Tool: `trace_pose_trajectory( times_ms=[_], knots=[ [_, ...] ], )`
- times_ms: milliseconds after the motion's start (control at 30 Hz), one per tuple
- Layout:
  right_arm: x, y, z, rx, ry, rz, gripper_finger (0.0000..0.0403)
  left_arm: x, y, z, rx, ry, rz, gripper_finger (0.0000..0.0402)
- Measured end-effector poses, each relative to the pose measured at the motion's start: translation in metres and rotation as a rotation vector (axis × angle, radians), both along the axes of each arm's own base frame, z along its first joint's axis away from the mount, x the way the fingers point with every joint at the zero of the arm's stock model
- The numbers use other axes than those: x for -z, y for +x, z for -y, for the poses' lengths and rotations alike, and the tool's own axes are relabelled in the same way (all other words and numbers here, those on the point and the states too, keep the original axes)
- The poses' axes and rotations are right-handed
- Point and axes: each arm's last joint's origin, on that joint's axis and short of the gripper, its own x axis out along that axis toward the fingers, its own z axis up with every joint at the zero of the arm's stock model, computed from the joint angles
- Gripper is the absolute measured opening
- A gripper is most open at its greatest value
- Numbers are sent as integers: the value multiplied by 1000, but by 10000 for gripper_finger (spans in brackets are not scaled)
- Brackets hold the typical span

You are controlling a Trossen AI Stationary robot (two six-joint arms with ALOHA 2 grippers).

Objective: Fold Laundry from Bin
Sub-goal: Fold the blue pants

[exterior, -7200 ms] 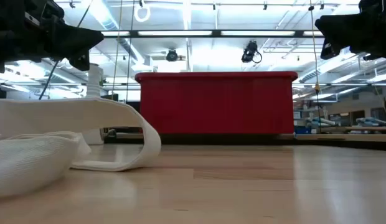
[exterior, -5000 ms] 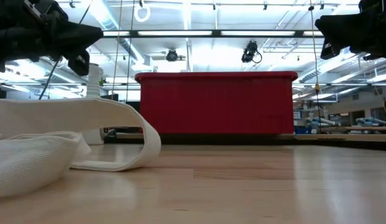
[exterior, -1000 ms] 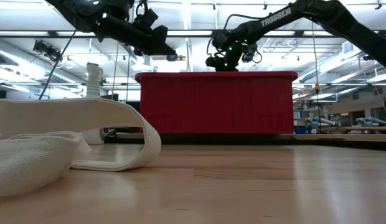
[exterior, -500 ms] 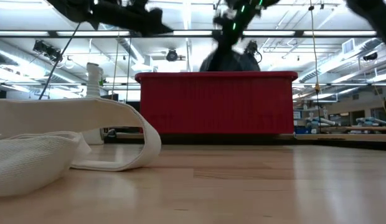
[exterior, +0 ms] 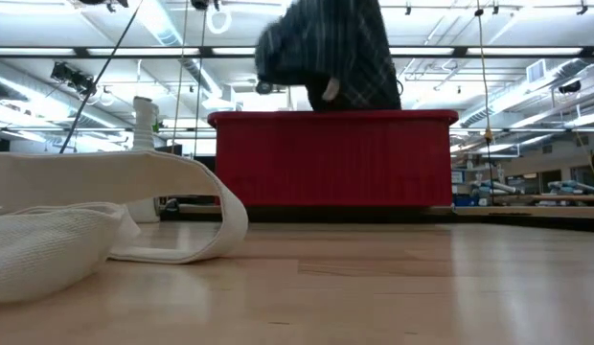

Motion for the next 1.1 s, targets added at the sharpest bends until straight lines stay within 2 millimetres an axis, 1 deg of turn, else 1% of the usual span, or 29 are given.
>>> trace_pose_trajectory(
  times_ms=[100, 200, 467, 567, 633, 733, 833, 900, 1100],
  knots=[
    [-7, -6, -31, -95, 27, 33, 10, -7, -10, 18, 75, 4, 16, 34],
    [-10, -10, -58, -181, 72, 48, 10, -12, -21, 33, 145, -8, 21, 34],
    [-9, -7, -125, -381, 170, 58, 10, -18, -44, 61, 286, -18, 5, 34],
    [-6, -5, -148, -372, 158, 48, 10, -19, -51, 68, 334, -19, 6, 34],
    [-2, -4, -162, -342, 145, 36, 10, -16, -54, 74, 374, -9, -41, 34],
    [-2, -7, -177, -289, 123, 42, 10, 0, -51, 86, 455, 101, -225, 34],
    [-3, -11, -185, -222, 106, 63, 10, 22, -39, 97, 482, 211, -428, 34],
    [-4, -13, -187, -187, 104, 76, 10, 35, -29, 103, 438, 287, -537, 34],
    [-4, -12, -186, -150, 144, 102, 10, 57, -4, 123, 185, 611, -727, 34]
  ],
)
